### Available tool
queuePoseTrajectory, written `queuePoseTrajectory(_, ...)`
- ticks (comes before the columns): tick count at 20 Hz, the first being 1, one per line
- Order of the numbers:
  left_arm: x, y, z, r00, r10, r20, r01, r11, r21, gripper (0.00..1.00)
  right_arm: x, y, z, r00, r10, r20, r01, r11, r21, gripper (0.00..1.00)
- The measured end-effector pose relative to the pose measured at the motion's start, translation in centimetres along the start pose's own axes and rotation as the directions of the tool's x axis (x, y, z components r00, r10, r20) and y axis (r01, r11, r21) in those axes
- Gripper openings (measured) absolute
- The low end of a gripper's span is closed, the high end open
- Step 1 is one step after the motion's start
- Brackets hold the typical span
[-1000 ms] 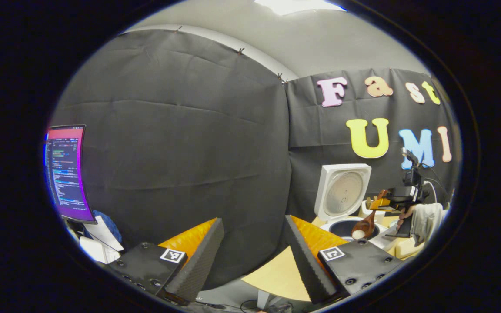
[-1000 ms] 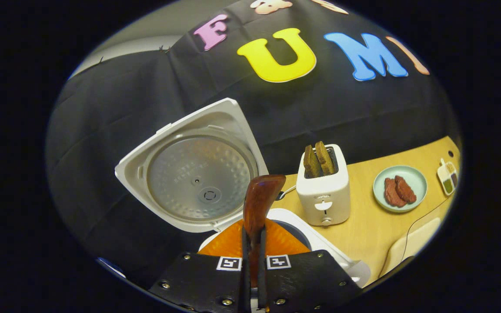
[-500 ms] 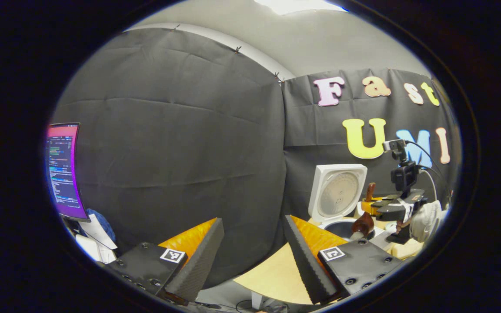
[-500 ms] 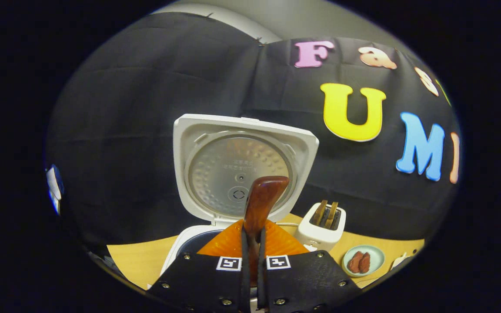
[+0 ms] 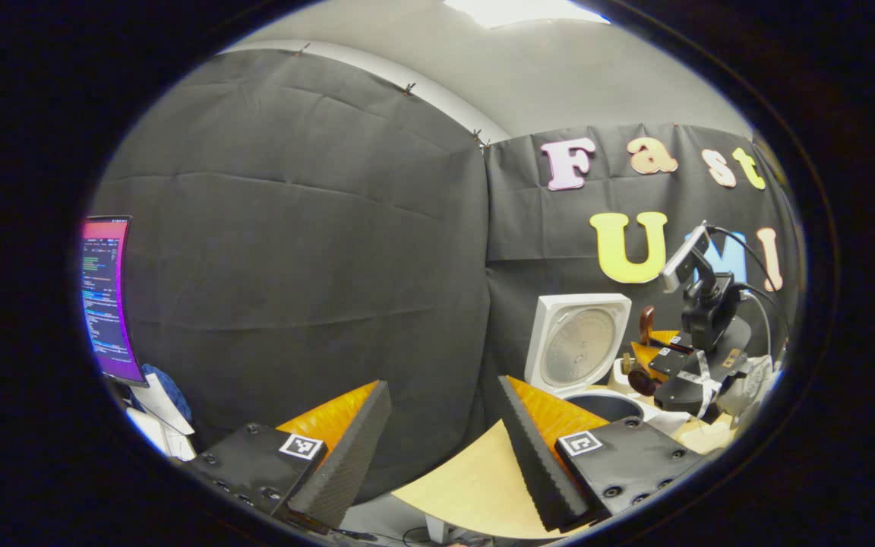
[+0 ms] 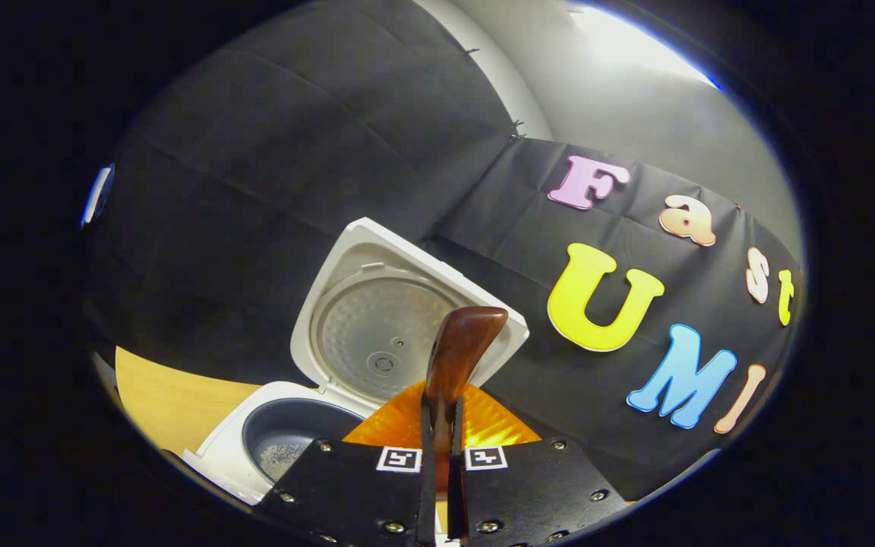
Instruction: Close the left gripper, press the button to open the rice cooker; take a wooden spoon from the chopstick holder with the right hand, scoop a spoonful of rice and pour it into the rice cooker, then put the wooden spoon back into the chopstick holder.
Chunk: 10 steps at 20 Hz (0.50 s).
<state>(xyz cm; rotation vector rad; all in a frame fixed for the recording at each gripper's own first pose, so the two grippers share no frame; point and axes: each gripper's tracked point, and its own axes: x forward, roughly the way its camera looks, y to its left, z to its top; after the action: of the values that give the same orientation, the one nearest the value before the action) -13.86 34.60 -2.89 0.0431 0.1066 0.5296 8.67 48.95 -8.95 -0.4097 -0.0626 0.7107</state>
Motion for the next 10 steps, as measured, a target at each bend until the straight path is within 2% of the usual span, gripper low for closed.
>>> queuePoseTrajectory(6, 0.8, -5.5, 2.9, 0.995, -0.081, 0.056, 0.081, 0.997, 0.002, 0.99, -4.2, -9.7, -0.3, 0.995, -0.093, -0.040, 0.099, 0.968, 0.229, 0.06)
queuePoseTrajectory(10, 1.1, -9.9, 3.9, 0.987, -0.140, 0.082, 0.140, 0.990, 0.000, 0.99, -8.4, -15.9, -3.1, 0.981, -0.174, -0.087, 0.192, 0.938, 0.289, 0.07)
